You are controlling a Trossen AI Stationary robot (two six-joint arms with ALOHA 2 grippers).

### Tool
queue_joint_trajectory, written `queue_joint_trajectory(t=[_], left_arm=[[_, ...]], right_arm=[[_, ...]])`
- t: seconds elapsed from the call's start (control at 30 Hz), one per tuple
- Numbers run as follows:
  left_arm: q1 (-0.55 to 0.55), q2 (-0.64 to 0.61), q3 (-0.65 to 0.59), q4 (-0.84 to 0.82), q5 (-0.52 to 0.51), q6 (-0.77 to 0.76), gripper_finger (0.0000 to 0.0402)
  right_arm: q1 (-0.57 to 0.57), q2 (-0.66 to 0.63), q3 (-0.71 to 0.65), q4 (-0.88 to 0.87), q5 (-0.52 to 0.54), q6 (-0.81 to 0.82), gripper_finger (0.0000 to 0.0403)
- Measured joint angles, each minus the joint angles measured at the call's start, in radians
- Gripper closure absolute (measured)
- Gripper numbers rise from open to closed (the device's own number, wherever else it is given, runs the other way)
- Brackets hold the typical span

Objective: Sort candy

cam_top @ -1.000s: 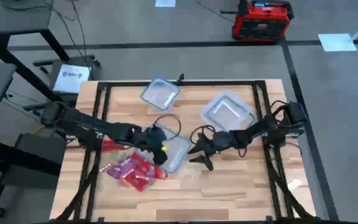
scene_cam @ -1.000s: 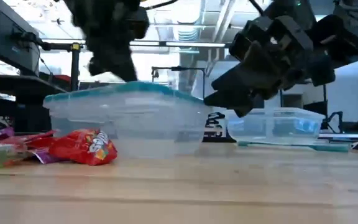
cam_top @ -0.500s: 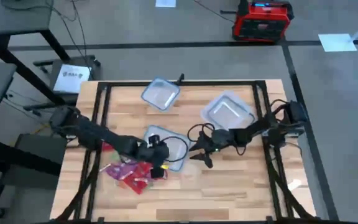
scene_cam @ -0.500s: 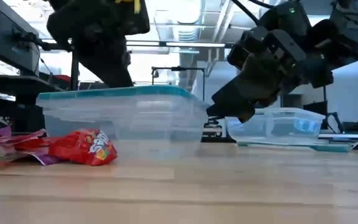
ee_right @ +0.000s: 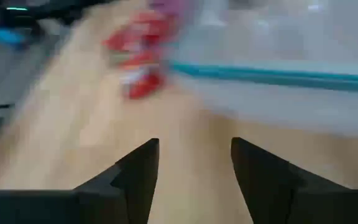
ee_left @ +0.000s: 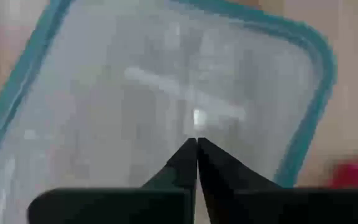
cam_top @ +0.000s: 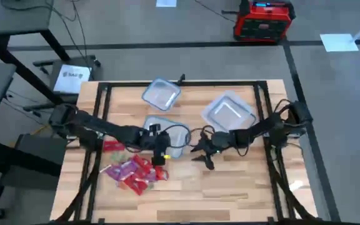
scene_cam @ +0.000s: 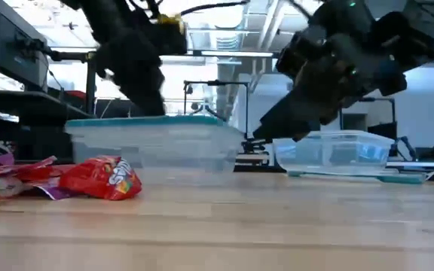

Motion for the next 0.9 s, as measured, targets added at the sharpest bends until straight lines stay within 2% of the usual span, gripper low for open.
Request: queue_joint_trajectory(t=[0.23, 0.4, 0.57, 0.77, 0.9], left_arm=[[-0.072, -0.018, 0.001, 0.005, 0.001, -0.148, 0.0402], [-0.126, -0.034, 0.003, -0.001, 0.095, -0.293, 0.0402], [-0.209, -0.067, 0.003, -0.067, 0.118, -0.417, 0.0402], [-0.284, -0.074, -0.009, -0.179, 0.034, -0.494, 0.0402], [-0.279, -0.073, -0.040, -0.247, -0.027, -0.500, 0.0402]], right_arm=[[-0.070, 0.065, 0.005, 0.059, 0.002, 0.005, 0.0214], [-0.040, 0.141, 0.006, 0.162, -0.034, 0.073, 0.0214], [-0.009, 0.190, 0.052, 0.219, -0.033, 0.076, 0.0214], [-0.012, 0.254, 0.121, 0.207, -0.029, 0.075, 0.0214], [-0.005, 0.259, 0.133, 0.210, -0.033, 0.075, 0.0214]])
